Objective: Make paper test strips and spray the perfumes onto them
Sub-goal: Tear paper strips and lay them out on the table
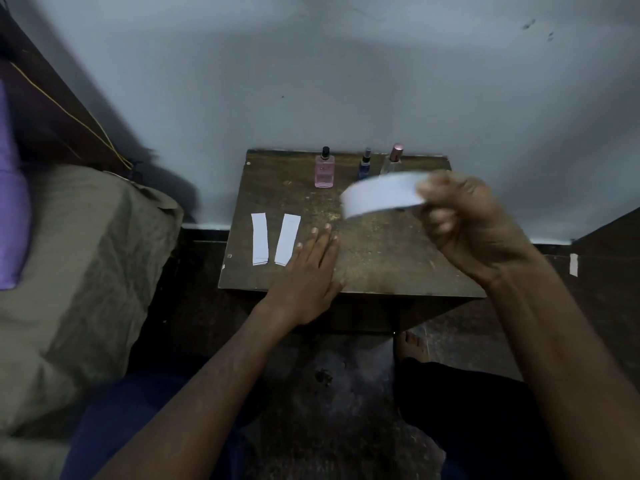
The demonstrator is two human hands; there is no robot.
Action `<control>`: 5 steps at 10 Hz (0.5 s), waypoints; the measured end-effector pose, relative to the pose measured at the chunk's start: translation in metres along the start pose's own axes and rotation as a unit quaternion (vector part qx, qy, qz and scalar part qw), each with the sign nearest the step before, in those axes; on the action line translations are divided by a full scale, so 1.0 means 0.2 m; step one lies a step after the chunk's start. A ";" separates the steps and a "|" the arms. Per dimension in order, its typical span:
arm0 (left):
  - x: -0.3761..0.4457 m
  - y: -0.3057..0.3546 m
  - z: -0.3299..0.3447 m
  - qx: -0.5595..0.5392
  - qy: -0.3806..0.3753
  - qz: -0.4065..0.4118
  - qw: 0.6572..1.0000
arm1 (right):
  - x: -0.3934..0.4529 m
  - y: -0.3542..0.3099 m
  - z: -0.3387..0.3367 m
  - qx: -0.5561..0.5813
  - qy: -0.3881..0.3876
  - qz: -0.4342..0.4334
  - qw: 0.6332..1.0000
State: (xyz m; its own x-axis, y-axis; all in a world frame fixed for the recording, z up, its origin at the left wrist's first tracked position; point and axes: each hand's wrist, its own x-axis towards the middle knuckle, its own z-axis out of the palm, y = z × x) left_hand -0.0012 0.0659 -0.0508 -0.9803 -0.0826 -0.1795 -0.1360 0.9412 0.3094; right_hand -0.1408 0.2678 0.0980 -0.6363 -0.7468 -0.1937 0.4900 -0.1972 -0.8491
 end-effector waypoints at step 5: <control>0.00 0.00 -0.01 -0.004 0.007 0.006 1.000 | 0.01 0.11 0.04 -0.224 0.055 0.096 0.968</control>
State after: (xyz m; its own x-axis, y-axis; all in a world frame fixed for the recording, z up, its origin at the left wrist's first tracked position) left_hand -0.0011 0.0649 -0.0492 -0.9838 -0.0756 -0.1625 -0.1248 0.9398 0.3182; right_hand -0.1268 0.2566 0.0817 -0.6306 -0.6650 -0.4002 0.3142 0.2528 -0.9151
